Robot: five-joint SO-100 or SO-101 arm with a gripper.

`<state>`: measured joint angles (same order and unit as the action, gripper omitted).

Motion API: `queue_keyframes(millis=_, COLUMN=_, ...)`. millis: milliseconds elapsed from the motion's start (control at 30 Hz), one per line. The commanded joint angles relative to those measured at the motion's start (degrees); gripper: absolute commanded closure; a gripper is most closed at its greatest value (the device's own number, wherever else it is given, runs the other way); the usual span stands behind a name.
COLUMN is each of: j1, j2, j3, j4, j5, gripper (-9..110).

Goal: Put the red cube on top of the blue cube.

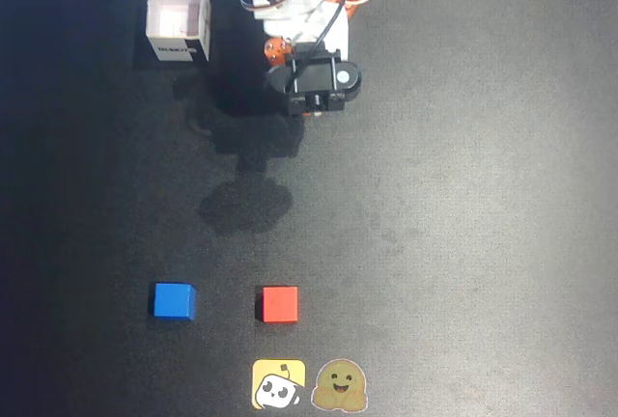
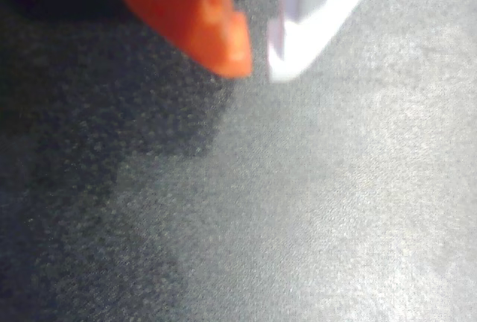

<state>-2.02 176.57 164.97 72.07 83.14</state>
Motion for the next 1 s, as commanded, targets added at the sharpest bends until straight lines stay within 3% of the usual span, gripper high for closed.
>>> queue_keyframes(millis=0, j1=0.4, j2=0.6, j3=-0.4, j4=0.3, j5=0.4, gripper=101)
queue_keyframes(millis=967, j1=0.0, j2=0.6, j3=-0.4, j4=0.3, j5=-0.5, gripper=101)
